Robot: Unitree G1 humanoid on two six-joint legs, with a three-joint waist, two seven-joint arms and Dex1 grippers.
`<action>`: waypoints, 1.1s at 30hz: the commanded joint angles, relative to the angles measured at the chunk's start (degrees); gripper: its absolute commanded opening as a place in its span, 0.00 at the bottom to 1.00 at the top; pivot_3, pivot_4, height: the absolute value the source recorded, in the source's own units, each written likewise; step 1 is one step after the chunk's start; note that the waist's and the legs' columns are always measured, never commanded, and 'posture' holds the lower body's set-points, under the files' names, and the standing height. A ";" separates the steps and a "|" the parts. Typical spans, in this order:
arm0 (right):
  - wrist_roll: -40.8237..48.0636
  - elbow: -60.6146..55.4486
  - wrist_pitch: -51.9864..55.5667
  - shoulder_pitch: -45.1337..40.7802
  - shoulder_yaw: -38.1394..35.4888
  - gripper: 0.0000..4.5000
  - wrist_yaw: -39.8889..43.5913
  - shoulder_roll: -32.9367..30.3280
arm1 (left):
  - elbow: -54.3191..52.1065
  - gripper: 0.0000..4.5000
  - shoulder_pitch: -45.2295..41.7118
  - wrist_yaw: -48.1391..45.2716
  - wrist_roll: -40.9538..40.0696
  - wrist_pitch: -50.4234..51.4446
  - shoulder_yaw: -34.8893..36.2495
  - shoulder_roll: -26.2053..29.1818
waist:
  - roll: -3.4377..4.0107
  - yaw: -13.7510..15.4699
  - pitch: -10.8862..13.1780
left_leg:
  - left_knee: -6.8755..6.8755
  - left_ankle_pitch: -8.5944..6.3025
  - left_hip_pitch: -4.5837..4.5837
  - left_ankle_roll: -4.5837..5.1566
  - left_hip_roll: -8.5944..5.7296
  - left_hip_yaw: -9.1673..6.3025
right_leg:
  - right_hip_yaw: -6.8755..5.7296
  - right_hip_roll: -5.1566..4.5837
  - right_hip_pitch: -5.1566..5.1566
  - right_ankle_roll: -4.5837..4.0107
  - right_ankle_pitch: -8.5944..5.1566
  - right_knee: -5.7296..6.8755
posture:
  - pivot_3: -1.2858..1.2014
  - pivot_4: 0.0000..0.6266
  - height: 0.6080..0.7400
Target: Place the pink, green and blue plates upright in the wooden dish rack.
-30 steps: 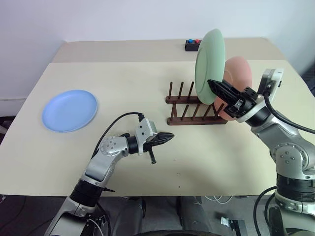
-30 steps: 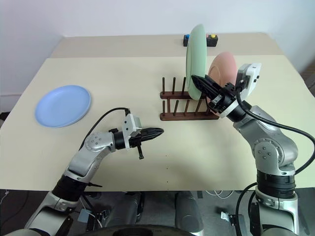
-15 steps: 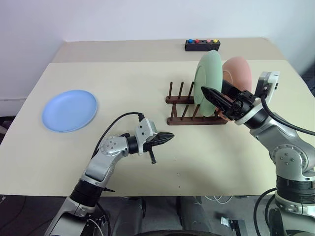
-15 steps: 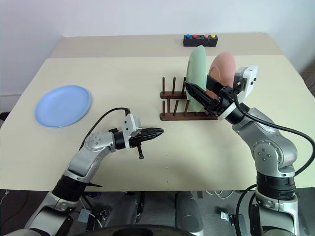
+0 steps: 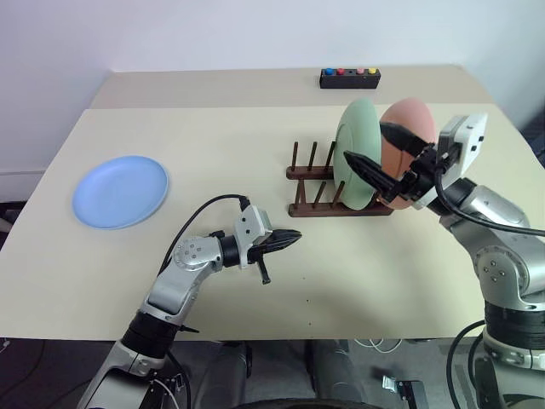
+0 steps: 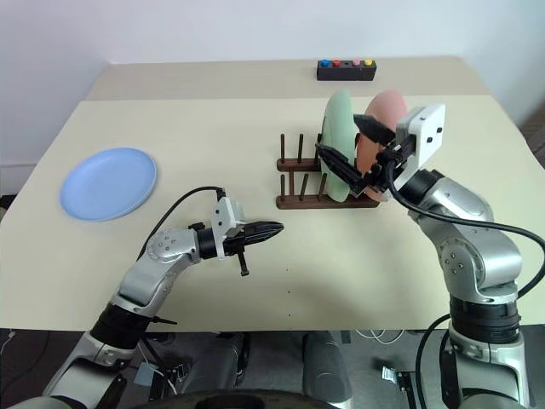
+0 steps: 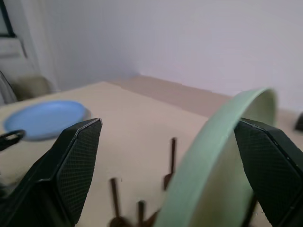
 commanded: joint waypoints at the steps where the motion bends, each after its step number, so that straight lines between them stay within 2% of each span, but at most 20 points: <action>1: -4.71 -2.70 -4.49 -3.29 -0.63 0.99 0.95 -2.54 | -2.36 0.00 0.21 0.43 -0.85 -0.18 1.36 -0.09 | 0.00 0.00 0.00 | 0.00 0.00 -0.01 0.00 0.00 0.00 | 0.00 0.00 -0.01 0.00 0.00 0.00 | 0.52 0.24 1.00; 8: -5.38 -2.87 -5.55 -6.21 -1.96 0.99 3.83 -5.38 | -3.29 0.00 0.85 1.20 -2.13 0.60 4.30 0.92 | -0.01 -0.01 0.00 | 0.00 0.00 -0.02 0.00 0.00 0.00 | 0.01 -0.01 -0.01 0.00 0.00 -0.01 | 0.52 0.24 1.00; 17: -5.22 -7.66 -6.06 -8.51 2.13 0.99 6.79 -5.34 | -3.61 0.00 0.85 2.59 -3.96 2.13 9.36 2.92 | -0.01 -0.19 0.00 | -0.01 0.00 -0.02 0.00 0.01 0.00 | 0.00 0.00 -0.03 0.00 0.00 0.00 | 0.52 0.24 1.00; 20: -6.95 -8.87 -6.32 -8.81 4.89 1.00 7.64 -5.27 | -3.75 0.20 0.82 3.16 -5.64 3.69 12.02 3.72 | -0.01 -0.11 0.00 | -0.03 0.00 -0.02 0.00 0.02 -0.01 | -0.01 0.00 -0.05 -0.01 0.00 0.00 | 0.52 0.24 1.00; 22: -10.19 -9.28 -6.61 -9.60 9.25 1.00 7.79 -4.86 | -3.51 0.40 0.51 4.91 -7.76 5.25 16.15 4.21 | -0.02 -0.09 0.01 | 0.00 0.00 -0.05 0.00 0.01 0.00 | 0.00 -0.02 -0.04 0.00 0.00 -0.01 | 0.52 0.24 1.00; 24: -19.34 -7.93 -10.07 -10.32 16.10 1.00 8.33 -5.83 | -3.08 0.64 -0.44 8.40 -9.11 7.31 21.02 5.08 | -0.02 -0.20 0.01 | 0.01 0.00 -0.04 0.00 0.01 0.00 | -0.01 -0.01 -0.08 0.00 0.00 0.01 | 0.52 0.24 1.00; 25: -23.80 -6.75 -12.19 -10.58 19.08 1.00 8.48 -6.12 | -2.66 0.73 -1.07 10.59 -8.58 7.89 22.97 5.73 | -0.02 -0.25 0.01 | -0.01 0.00 -0.04 0.00 0.03 -0.01 | -0.01 0.00 -0.10 -0.01 0.00 0.02 | 0.52 0.24 1.00; 26: -26.58 -5.90 -13.64 -10.72 20.80 1.00 8.52 -6.15 | -2.45 0.88 -1.46 11.99 -8.10 8.27 24.03 6.18 | -0.03 -0.22 0.02 | -0.03 0.00 -0.05 -0.01 0.03 0.00 | -0.01 0.01 -0.15 -0.01 0.00 0.03 | 0.52 0.24 1.00; 27: -28.11 -4.94 -14.55 -10.95 22.04 1.00 8.43 -5.42 | -1.78 0.98 -2.13 13.85 -6.99 8.45 25.03 6.89 | -0.03 -0.19 0.01 | -0.03 0.01 -0.06 -0.01 0.03 -0.01 | -0.02 0.01 -0.16 -0.01 0.00 0.03 | 0.52 0.24 1.00; 30: -31.73 -2.62 -17.84 -11.27 25.93 1.00 8.98 -2.72 | 2.65 0.99 -6.07 24.66 -1.31 10.70 29.80 10.23 | -0.11 -0.13 0.06 | -0.01 0.01 -0.09 -0.02 0.01 0.00 | -0.01 0.00 -0.17 0.00 0.01 0.01 | 0.52 0.24 1.00; 33: -34.95 -0.74 -20.75 -11.36 28.35 1.00 9.56 -0.82 | 6.16 0.99 -9.90 33.74 0.51 15.84 34.97 12.41 | -0.24 -0.18 0.13 | -0.03 0.01 -0.09 -0.02 0.02 -0.02 | -0.02 0.01 -0.19 0.00 0.01 0.03 | 0.52 0.24 1.00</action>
